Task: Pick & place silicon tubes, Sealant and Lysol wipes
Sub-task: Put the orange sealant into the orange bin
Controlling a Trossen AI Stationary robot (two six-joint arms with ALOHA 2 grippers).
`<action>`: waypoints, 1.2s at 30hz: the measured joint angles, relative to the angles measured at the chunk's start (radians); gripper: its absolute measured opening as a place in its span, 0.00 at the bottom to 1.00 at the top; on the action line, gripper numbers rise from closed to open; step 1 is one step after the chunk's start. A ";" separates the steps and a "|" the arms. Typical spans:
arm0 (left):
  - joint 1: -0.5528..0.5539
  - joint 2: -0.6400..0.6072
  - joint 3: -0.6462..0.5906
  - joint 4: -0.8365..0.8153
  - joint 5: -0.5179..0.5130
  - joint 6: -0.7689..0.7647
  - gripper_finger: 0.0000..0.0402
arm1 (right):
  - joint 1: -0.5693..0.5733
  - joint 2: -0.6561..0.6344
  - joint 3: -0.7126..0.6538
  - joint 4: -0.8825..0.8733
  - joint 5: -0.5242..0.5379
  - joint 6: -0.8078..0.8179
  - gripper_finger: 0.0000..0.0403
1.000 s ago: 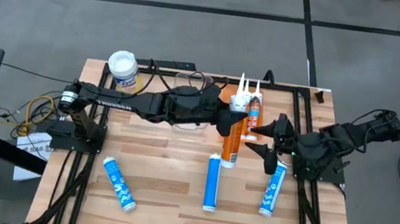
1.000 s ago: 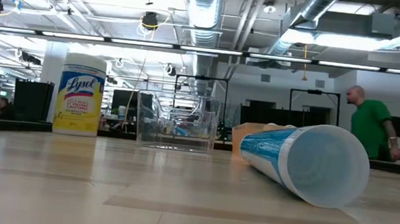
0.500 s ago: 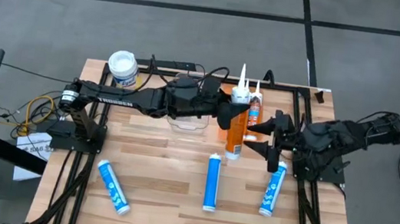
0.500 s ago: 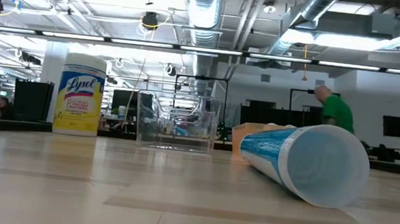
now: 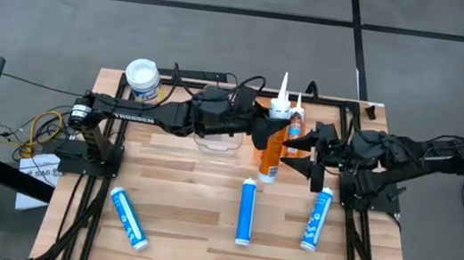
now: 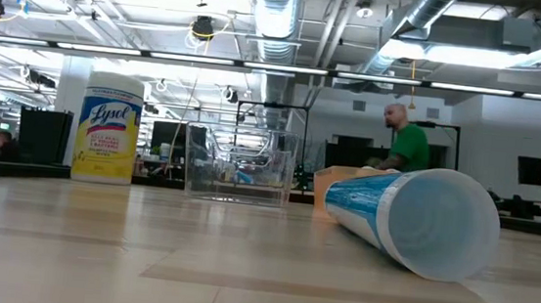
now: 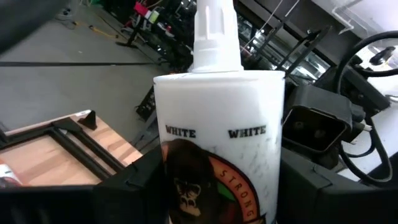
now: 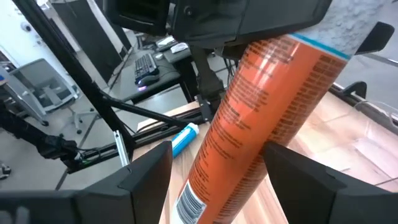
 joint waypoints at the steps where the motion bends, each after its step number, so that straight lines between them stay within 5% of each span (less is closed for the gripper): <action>1: 0.000 0.000 0.000 0.006 0.000 0.001 0.49 | -0.007 0.000 0.000 0.005 -0.011 0.000 0.62; 36: 0.001 0.002 0.001 0.071 0.040 0.000 0.49 | -0.169 0.023 0.001 0.051 -0.119 -0.081 0.62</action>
